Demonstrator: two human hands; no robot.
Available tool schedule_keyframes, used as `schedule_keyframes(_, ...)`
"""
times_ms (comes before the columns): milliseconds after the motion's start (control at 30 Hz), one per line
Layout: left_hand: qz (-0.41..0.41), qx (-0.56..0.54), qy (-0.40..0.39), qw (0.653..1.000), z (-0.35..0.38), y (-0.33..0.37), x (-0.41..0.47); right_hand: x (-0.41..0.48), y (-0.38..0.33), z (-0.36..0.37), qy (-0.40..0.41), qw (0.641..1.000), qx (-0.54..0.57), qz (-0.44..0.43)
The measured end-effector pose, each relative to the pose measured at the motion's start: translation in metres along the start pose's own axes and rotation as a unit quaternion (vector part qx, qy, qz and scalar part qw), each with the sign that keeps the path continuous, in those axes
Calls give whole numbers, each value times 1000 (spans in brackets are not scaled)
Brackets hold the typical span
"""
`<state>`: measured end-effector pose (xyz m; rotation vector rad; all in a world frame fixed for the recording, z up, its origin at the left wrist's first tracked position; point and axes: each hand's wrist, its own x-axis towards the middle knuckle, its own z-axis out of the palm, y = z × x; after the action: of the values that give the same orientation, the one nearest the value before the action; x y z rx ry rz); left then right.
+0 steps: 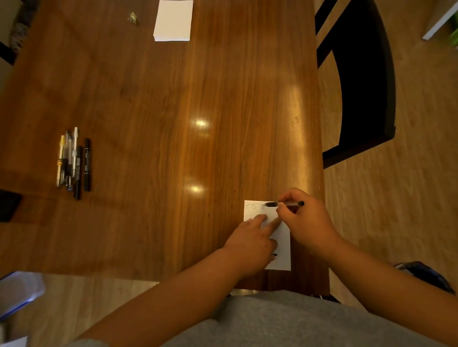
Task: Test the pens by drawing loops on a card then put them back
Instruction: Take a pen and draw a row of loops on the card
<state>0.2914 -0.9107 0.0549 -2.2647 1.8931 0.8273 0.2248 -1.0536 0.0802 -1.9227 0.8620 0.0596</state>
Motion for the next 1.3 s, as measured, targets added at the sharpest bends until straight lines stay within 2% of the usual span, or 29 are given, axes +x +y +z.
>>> schedule_keyframes(233,8,34,-7,999,0,3,3,-2,6,-7,29,1000,-4,9)
schedule_keyframes(700,24,-28,-10,999,-11,6,5,-8,9,-6,-4,1000,8,-1)
schedule_keyframes(933,28,-1,-19,999,-9,7,8,-2,11,-12,29,1000,3,8)
schedule_keyframes(1300,31,-50,-25,998,-13,5,8,-11,21,-20,34,999,-3,22)
